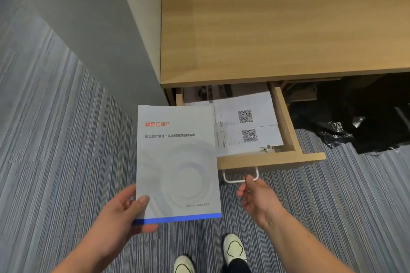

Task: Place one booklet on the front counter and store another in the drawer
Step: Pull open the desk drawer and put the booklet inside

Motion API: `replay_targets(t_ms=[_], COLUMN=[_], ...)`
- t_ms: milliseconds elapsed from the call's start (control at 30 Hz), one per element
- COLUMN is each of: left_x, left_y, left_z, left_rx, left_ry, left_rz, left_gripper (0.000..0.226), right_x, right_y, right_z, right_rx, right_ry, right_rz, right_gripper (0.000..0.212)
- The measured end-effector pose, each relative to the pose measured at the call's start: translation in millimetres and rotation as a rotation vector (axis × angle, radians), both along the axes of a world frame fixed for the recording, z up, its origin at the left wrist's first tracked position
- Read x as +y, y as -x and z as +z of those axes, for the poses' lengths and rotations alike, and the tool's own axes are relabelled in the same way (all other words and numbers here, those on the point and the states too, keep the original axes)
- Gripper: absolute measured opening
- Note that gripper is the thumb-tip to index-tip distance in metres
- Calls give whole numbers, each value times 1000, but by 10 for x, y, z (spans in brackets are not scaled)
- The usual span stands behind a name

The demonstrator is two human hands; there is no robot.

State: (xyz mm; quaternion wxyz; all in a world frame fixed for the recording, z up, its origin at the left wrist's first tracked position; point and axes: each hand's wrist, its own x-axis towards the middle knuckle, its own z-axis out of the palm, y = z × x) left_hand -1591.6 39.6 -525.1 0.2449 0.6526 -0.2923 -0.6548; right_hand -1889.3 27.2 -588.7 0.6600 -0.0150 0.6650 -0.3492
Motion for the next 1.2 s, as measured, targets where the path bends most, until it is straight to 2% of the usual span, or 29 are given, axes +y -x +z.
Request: replay_targets(t_ms=[100, 200, 300, 367, 500, 733, 867, 967, 1000, 1033, 1067, 1100, 1133, 1167, 1200], left_x=[-3, -66, -160, -227, -338, -897, -1220, -1383, -1339, -1238, -1190, -1126, -976, -816, -652], left_y=[89, 263, 447, 577, 855, 1176, 1328, 1348, 1354, 1318, 1273, 1254, 1211, 1196, 1183], left_z=[51, 126, 145, 145, 141, 162, 96, 42, 31, -19, 2, 60, 115, 222, 323], left_rx=[31, 77, 118, 167, 151, 165, 226, 134, -95, -281, -226, -87, -24, -24, 40], left_ry=[-5, -3, 4, -14, -86, -269, -280, -284, -242, -117, -146, -178, -188, -201, -251], left_rz=[-17, -56, -74, -72, -64, -7, 166, 326, 147, -3, 146, 346, 396, 359, 417], left_gripper=[29, 28, 28, 27, 22, 14, 15, 22, 25, 21, 12, 7, 8, 11, 17], right_x=[155, 223, 214, 176, 67, -504, -939, -1127, -1140, -1106, -1041, -923, -762, -589, -434], right_y=[42, 97, 117, 103, 156, 374, 413, 447, 472, 516, 562, 610, 650, 688, 704], right_z=[122, 449, 855, 1024, 952, 795, 781, 757, 777, 758, 759, 789, 845, 918, 992], right_rx=[-12, 37, 22, 67, 377, 462, 518, 562, 602, 639, 671, 643, 579, 447, 243], right_ry=[-47, -85, 81, 184, 190, 116, 135, 117, 82, 64, 74, 85, 99, 84, 32], right_rz=[40, 294, 405, 464, 567, 601, 602, 615, 642, 695, 709, 623, 551, 401, 235], right_gripper=[15, 31, 39, 31, 19, 21, 19, 13, 13, 14, 14, 15, 16, 17, 20])
